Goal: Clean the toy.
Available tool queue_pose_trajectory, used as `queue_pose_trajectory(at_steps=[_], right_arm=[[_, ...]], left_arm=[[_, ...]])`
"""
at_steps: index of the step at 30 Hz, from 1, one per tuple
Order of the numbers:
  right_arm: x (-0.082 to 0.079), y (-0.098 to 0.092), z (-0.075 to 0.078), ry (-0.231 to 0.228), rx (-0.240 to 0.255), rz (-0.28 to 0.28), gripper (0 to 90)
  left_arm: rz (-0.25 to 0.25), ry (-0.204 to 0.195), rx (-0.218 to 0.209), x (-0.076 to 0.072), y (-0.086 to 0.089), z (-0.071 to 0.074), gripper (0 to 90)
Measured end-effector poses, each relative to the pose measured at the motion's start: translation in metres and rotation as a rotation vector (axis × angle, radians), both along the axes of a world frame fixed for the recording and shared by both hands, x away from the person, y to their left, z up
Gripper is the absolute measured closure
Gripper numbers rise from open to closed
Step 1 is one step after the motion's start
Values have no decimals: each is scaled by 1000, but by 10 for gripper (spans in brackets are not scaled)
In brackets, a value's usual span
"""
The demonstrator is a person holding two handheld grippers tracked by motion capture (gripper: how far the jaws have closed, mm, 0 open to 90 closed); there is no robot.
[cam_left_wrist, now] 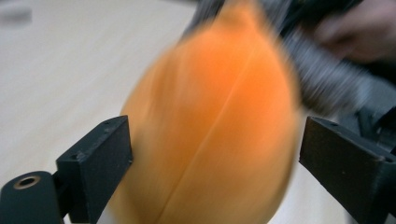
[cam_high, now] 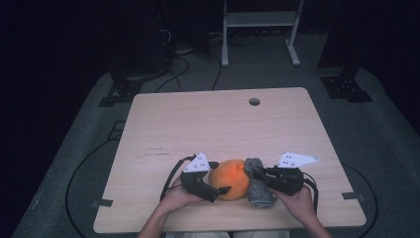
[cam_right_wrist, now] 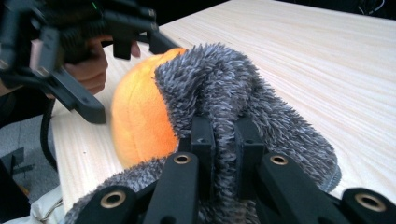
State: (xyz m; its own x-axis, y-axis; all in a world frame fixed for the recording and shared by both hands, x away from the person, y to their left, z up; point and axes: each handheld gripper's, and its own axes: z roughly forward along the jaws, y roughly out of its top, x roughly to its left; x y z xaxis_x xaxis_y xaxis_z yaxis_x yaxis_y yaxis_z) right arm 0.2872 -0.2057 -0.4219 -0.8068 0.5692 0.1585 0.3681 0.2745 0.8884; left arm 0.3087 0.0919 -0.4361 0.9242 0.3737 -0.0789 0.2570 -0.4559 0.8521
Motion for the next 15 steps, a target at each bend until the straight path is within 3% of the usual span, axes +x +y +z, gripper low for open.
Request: queue_pose_trajectory(at_steps=[1, 3, 4, 6, 7, 8, 9, 12, 13, 15], right_arm=[[2, -1, -2, 4, -7, -4, 808], [5, -4, -5, 26, -13, -28, 808], [7, -6, -6, 48, -21, -45, 808], [10, -10, -8, 80, -78, -86, 809], [10, -12, -8, 81, -82, -95, 809], [9, -14, -6, 82, -57, -99, 809], [5, -14, 0, 58, -11, -90, 809], [-8, -4, 21, -52, 56, -25, 809], [-12, -1, 25, -70, 57, -14, 808], [-15, 8, 26, -103, 8, 7, 808]], left_arm=[[-5, 1, -11, 1, 0, -2, 96], [13, -37, -20, -1, -1, 0, 223], [25, -37, -16, -1, -1, 1, 257], [37, -47, -16, -2, -1, 1, 302], [41, -53, -16, -3, -1, 2, 315], [41, -63, -10, -5, -3, 3, 325], [35, -75, -1, -7, -4, 4, 337], [26, -123, 29, -12, -13, 5, 363], [22, -137, 38, -14, -16, 5, 369], [24, -144, 43, -16, -16, 5, 376]])
